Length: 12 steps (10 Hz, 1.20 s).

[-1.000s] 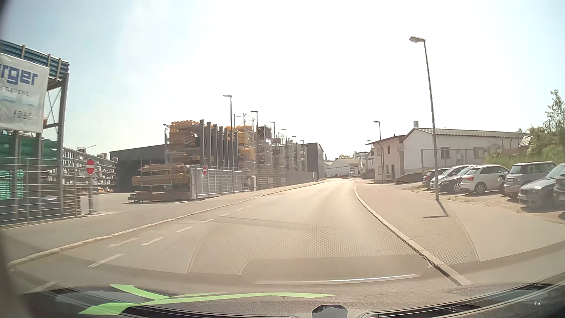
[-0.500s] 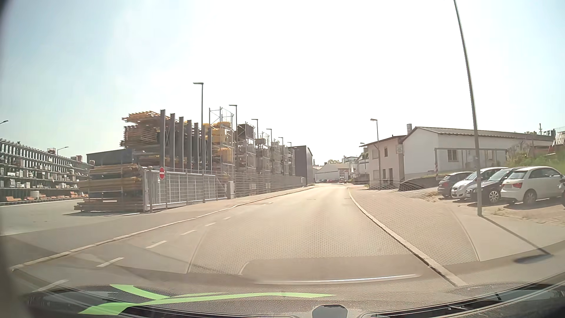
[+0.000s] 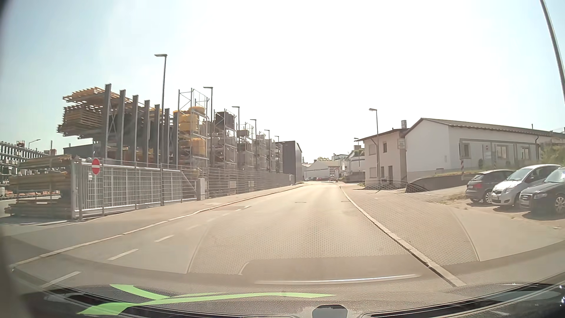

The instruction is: Follow the waypoints while adhering to traffic rules and regulations

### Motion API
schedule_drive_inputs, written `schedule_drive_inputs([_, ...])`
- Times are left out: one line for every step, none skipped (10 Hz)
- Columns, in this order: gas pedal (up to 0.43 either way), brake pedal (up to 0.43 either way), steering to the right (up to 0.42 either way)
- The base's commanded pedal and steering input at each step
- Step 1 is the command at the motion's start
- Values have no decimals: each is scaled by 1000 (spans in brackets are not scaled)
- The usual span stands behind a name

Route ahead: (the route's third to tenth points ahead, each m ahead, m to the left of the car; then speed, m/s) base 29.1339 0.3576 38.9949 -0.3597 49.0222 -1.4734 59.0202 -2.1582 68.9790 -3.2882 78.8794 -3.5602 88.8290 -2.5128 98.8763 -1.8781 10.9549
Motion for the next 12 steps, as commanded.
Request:
schedule_drive_inputs([110,0,18])
schedule_drive_inputs([110,0,16])
schedule_drive_inputs([110,0,14])
schedule_drive_inputs([110,0,12])
schedule_drive_inputs([110,0,11])
schedule_drive_inputs([110,0,11])
schedule_drive_inputs([110,0,11])
schedule_drive_inputs([110,0,10])
schedule_drive_inputs([110,0,10])
schedule_drive_inputs([110,0,10])
schedule_drive_inputs([118,0,10])
schedule_drive_inputs([118,0,11])
